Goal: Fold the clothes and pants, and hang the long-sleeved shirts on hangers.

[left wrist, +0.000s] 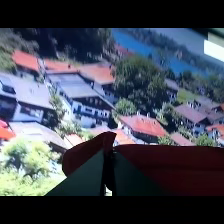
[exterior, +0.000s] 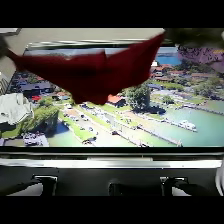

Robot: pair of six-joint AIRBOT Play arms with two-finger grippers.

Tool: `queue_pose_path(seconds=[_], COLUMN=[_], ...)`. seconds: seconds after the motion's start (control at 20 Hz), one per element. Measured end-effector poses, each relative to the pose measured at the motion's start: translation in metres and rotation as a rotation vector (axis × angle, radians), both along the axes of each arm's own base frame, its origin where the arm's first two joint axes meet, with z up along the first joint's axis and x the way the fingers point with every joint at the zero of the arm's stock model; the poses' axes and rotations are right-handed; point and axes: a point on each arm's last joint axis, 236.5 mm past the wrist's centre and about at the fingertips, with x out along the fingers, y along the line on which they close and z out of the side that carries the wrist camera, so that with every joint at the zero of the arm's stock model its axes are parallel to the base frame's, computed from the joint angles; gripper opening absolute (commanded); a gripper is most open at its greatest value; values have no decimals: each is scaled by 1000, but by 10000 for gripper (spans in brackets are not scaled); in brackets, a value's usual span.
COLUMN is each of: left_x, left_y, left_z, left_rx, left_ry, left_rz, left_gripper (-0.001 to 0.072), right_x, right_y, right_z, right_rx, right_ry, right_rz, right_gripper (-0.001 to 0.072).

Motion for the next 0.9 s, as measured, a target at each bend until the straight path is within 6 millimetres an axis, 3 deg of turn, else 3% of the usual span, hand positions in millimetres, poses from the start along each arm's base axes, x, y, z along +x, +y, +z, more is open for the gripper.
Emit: queue_pose_path(seconds=[0.1,0.25,0.35,0.45,0.55,0.65,0.75,0.9], left_x=[-42,-101,-130,-146,-143,-127,-103,-66], left_y=[6,7,7,6,5,1,-7,-16], left_z=[49,94,107,108,94,64,14,-80], left_rx=[42,68,70,58,48,22,-22,-89], left_ry=[-97,-187,-211,-208,-164,-81,54,282], left_rz=[31,59,75,86,84,62,26,-6], left_gripper=[17,17,17,17,18,18,18,18], right_x=[-52,-128,-158,-164,-145,-107,-57,24], right_y=[-23,-46,-54,-58,-58,-55,-48,-31], right_z=[67,135,155,154,133,95,39,-78], right_rx=[-31,-45,-36,-25,-18,-14,-14,-8], right_ry=[-161,-342,-399,-392,-312,-182,-17,261], right_rz=[-74,-147,-178,-193,-199,-201,-192,-161], right_gripper=[25,25,26,26,26,26,26,26])
